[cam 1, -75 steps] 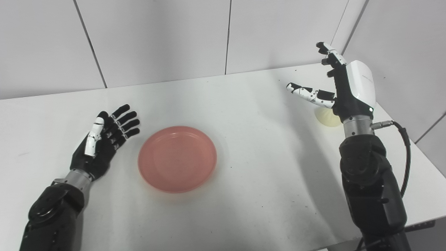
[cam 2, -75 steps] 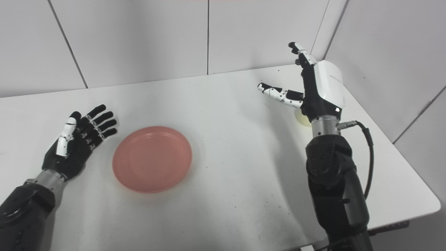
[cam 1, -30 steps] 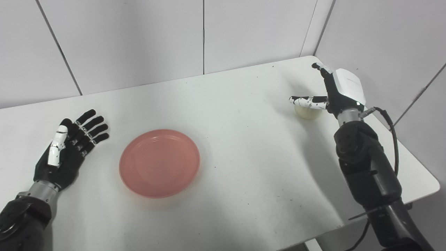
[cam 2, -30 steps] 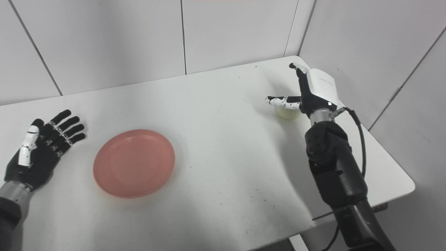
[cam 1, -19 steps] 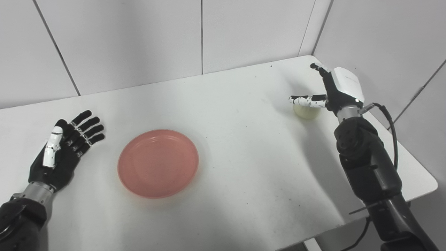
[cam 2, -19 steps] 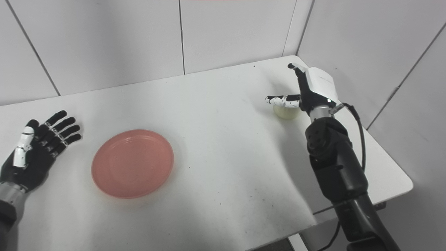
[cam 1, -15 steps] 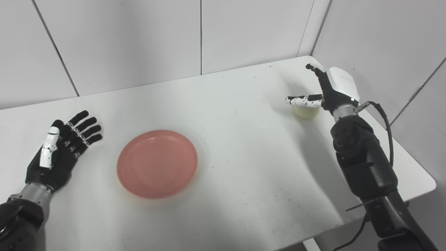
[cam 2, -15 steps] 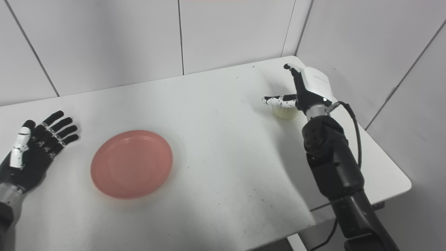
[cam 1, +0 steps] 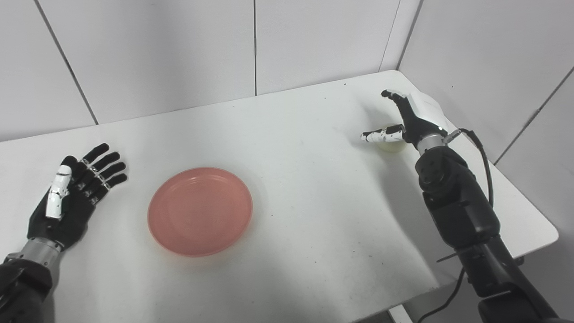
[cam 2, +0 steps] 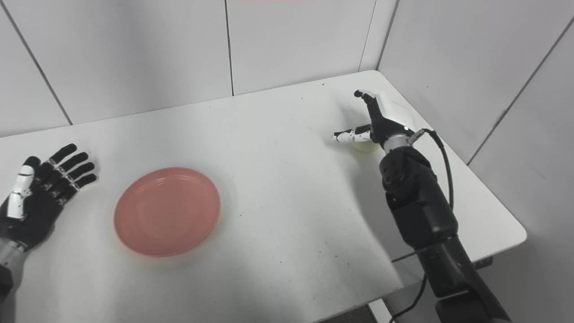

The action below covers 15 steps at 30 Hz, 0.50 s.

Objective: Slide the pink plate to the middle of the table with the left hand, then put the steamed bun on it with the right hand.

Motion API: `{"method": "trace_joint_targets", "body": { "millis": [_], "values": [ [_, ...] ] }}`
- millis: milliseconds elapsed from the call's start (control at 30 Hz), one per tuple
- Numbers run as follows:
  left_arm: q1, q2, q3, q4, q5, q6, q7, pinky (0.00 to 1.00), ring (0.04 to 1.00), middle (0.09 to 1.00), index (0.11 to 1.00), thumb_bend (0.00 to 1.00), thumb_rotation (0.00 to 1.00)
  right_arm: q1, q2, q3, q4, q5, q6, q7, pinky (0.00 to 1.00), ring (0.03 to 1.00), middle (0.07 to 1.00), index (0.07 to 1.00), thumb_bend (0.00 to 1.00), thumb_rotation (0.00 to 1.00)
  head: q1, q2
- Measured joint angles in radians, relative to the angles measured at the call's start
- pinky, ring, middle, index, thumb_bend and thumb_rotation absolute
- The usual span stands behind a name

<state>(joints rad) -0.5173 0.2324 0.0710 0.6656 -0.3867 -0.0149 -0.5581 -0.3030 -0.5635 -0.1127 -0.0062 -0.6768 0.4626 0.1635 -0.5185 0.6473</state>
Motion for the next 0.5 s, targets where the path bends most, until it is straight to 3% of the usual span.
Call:
{"method": "trace_joint_targets", "body": {
  "millis": [500],
  "values": [
    [0.0, 0.002, 0.0, 0.001, 0.0, 0.0, -0.001, 0.8, 0.816, 0.829, 0.814, 0.58, 0.88, -0.02, -0.008, 0.028, 0.07, 0.005, 0.0, 0.0, 0.73, 0.84, 0.857, 0.829, 0.87, 0.33, -0.005, 0.006]
  ]
}}
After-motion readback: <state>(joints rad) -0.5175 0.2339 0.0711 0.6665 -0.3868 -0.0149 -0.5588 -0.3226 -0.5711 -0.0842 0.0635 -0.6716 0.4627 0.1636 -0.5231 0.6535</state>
